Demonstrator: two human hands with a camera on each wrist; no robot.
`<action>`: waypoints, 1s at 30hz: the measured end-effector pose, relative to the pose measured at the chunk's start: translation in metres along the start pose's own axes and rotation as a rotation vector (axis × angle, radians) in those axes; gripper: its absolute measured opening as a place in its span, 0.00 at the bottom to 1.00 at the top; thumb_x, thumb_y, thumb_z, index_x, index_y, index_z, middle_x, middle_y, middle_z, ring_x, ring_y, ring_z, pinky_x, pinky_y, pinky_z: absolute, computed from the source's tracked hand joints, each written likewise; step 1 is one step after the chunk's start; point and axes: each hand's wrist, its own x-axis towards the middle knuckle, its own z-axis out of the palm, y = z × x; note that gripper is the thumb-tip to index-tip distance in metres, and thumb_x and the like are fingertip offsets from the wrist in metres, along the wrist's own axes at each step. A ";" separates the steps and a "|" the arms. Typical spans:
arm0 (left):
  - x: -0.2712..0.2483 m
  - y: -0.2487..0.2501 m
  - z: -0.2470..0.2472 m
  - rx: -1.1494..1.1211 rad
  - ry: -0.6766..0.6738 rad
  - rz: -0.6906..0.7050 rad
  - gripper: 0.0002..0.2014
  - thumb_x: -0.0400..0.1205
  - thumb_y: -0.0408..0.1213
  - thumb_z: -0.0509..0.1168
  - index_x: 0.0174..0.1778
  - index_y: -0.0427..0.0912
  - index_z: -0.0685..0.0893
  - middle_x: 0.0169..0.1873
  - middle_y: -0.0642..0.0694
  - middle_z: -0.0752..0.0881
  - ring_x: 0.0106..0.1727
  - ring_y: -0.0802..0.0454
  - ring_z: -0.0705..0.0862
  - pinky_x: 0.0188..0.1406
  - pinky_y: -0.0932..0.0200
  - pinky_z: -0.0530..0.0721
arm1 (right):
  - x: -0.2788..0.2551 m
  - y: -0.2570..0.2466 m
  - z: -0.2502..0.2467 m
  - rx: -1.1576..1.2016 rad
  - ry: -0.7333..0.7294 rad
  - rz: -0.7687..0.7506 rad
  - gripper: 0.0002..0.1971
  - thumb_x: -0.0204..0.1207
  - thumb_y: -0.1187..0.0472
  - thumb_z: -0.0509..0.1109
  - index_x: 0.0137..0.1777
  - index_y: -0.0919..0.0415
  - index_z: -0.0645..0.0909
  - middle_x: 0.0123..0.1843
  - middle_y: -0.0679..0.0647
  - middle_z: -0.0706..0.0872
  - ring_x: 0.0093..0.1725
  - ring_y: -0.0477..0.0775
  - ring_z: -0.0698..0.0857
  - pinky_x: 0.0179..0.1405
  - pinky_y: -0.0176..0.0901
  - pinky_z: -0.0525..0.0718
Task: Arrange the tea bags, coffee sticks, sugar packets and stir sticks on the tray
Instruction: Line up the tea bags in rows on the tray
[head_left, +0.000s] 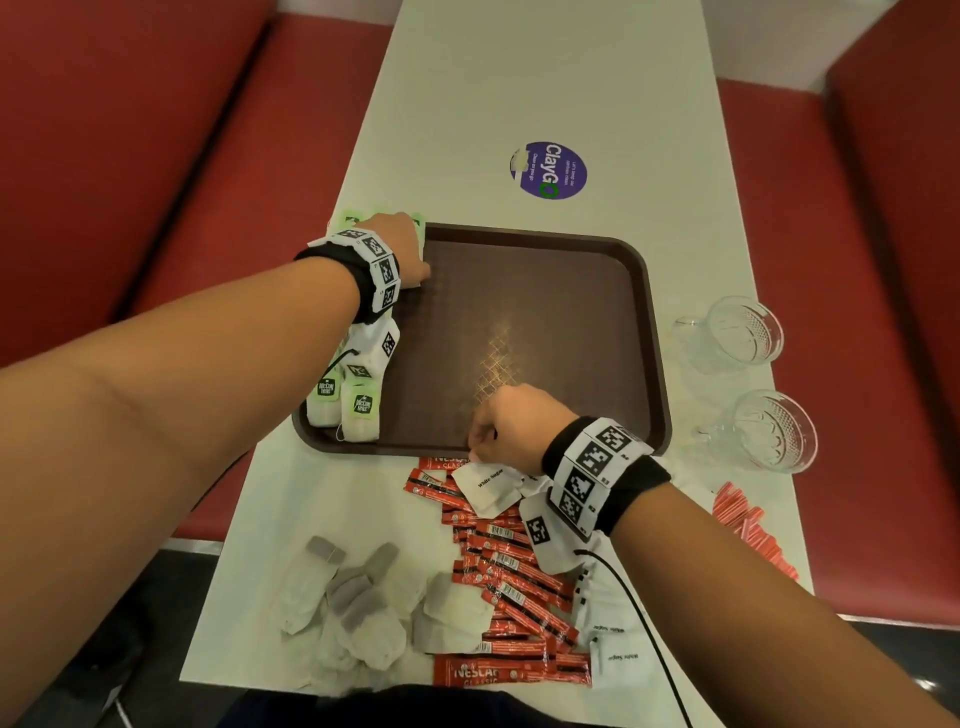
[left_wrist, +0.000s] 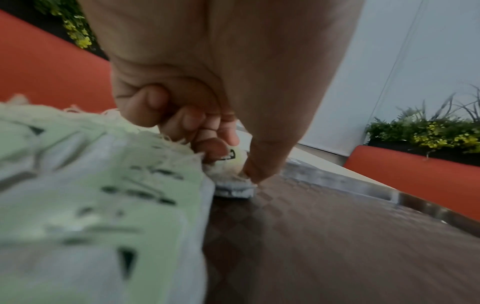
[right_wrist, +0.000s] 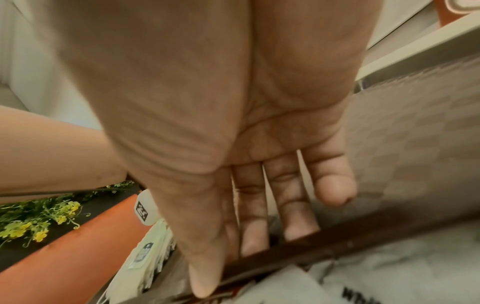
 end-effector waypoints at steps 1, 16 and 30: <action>-0.002 -0.001 -0.001 -0.018 0.007 0.000 0.24 0.79 0.49 0.70 0.62 0.35 0.76 0.52 0.36 0.85 0.44 0.37 0.81 0.38 0.51 0.77 | -0.001 0.000 0.001 -0.005 0.005 0.001 0.06 0.79 0.58 0.72 0.49 0.54 0.91 0.46 0.47 0.92 0.48 0.51 0.89 0.51 0.46 0.89; -0.210 -0.058 0.012 -0.268 -0.082 0.436 0.09 0.80 0.58 0.68 0.46 0.58 0.80 0.40 0.58 0.82 0.40 0.62 0.80 0.43 0.55 0.81 | -0.037 -0.038 0.021 -0.155 0.066 -0.162 0.18 0.74 0.41 0.74 0.57 0.52 0.83 0.54 0.49 0.83 0.52 0.53 0.82 0.53 0.51 0.84; -0.320 -0.062 0.101 0.032 -0.282 0.881 0.20 0.73 0.63 0.72 0.53 0.55 0.82 0.54 0.57 0.79 0.55 0.53 0.74 0.51 0.56 0.71 | -0.068 -0.089 0.061 -0.513 -0.353 -0.190 0.21 0.63 0.45 0.85 0.48 0.55 0.82 0.40 0.48 0.84 0.42 0.52 0.81 0.37 0.45 0.79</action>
